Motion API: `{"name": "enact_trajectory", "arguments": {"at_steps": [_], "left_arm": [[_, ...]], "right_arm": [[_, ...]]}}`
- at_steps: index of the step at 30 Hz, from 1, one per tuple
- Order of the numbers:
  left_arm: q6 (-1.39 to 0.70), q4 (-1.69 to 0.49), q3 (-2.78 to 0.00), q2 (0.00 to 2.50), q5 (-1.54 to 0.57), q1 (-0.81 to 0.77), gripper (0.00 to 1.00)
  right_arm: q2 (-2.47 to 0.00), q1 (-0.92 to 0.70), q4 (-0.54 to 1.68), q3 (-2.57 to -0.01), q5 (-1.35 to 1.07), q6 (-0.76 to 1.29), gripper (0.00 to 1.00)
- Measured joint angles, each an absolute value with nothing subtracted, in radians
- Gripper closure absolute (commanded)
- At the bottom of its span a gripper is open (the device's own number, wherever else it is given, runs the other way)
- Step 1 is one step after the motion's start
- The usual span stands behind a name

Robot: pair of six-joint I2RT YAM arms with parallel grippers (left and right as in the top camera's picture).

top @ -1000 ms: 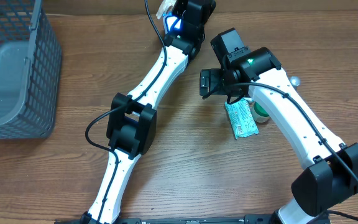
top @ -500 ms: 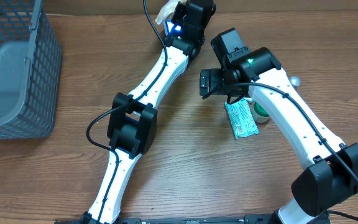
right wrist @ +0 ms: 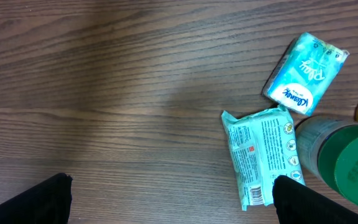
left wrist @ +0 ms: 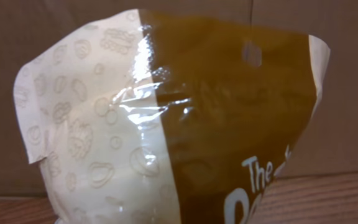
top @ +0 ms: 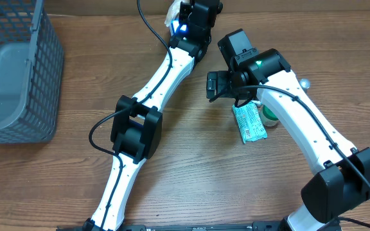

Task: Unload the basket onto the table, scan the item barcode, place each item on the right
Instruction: 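Hold the Pantree bag up at the scanner with the left gripper, then lower the Pantree bag down onto the table with the left gripper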

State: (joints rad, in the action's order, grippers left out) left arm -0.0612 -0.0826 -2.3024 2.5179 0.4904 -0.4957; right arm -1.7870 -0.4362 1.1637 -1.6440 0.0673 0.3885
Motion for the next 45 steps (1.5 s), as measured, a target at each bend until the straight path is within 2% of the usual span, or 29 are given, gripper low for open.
{"name": "enact_trajectory", "arguments": {"at_steps": [13, 25, 29, 34, 43, 45], "left_arm": [[-0.124, -0.218, -2.302, 2.518, 0.457, -0.496, 0.96], [-0.193, -0.111, -2.303, 2.517, 0.543, -0.479, 0.96], [-0.197, -0.134, -2.302, 2.499, 0.567, -0.469, 0.96], [-0.226, -0.28, -2.302, 2.405, 0.577, -0.459, 0.96], [-0.385, -0.846, -2.316, 2.202, 0.573, -0.458, 0.96], [-0.414, -0.959, -2.318, 2.197, 0.542, -0.457, 0.92]], "right_arm": [[-1.787, -0.436, 1.164, -1.644, 0.067, 0.388, 0.0], [-1.787, -0.436, 1.164, -1.644, 0.067, 0.388, 0.0], [-1.787, -0.436, 1.164, -1.644, 0.067, 0.389, 0.0], [-1.787, -0.436, 1.164, -1.644, 0.067, 0.388, 0.0], [-1.787, -0.436, 1.164, -1.644, 0.067, 0.388, 0.0], [-1.787, -0.436, 1.164, -1.644, 0.067, 0.388, 0.0]]}}
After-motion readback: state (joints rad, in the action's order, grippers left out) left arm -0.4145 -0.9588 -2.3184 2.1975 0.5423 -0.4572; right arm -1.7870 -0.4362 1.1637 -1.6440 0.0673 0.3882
